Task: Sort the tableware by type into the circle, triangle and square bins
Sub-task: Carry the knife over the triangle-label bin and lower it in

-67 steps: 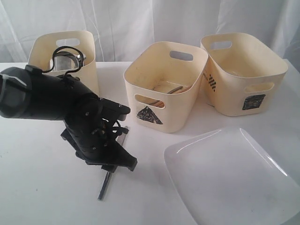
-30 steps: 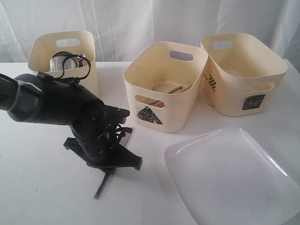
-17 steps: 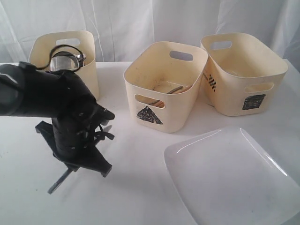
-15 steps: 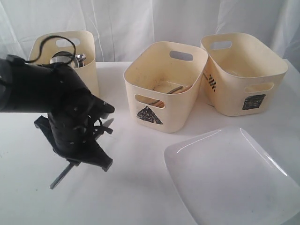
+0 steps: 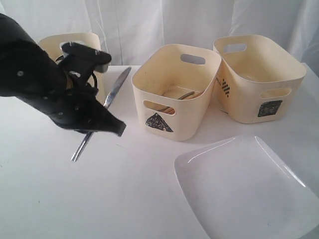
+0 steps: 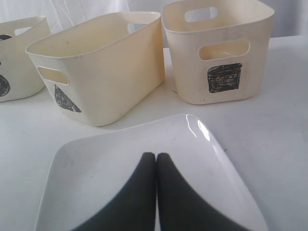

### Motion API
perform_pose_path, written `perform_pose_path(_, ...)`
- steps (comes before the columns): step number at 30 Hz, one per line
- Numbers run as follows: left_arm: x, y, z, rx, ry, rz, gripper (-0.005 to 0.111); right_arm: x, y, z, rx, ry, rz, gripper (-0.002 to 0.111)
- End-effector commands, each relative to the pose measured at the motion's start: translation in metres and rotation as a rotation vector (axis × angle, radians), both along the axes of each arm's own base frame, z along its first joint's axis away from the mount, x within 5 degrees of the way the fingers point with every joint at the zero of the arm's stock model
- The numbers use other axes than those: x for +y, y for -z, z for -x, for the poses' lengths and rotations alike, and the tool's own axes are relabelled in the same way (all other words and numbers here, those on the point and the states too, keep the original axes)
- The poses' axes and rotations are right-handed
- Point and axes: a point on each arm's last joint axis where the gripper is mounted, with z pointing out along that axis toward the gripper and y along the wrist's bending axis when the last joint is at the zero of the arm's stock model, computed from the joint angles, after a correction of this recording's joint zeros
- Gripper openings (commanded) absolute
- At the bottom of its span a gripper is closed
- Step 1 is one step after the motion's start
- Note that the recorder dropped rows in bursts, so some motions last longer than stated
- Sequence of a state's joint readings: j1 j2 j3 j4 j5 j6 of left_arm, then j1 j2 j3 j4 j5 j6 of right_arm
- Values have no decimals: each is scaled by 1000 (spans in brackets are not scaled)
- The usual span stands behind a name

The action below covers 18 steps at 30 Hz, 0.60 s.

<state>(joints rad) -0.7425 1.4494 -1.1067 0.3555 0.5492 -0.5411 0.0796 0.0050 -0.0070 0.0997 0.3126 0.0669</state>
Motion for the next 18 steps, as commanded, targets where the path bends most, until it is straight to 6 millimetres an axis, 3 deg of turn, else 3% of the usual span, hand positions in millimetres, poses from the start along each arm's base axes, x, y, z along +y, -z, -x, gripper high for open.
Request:
perform_pose_path(1,-2,-28,3,-142,37,157,0,0,1,0,-13,-1,1,0)
perform_pose_path(8,-25,-55,-16,-290,128,280,0,0,1,0,-13,-1,1,0)
perform_pose_path(18,-102,-49,-97,-434,222,294,0,0,1,0,-13,-1,1,0)
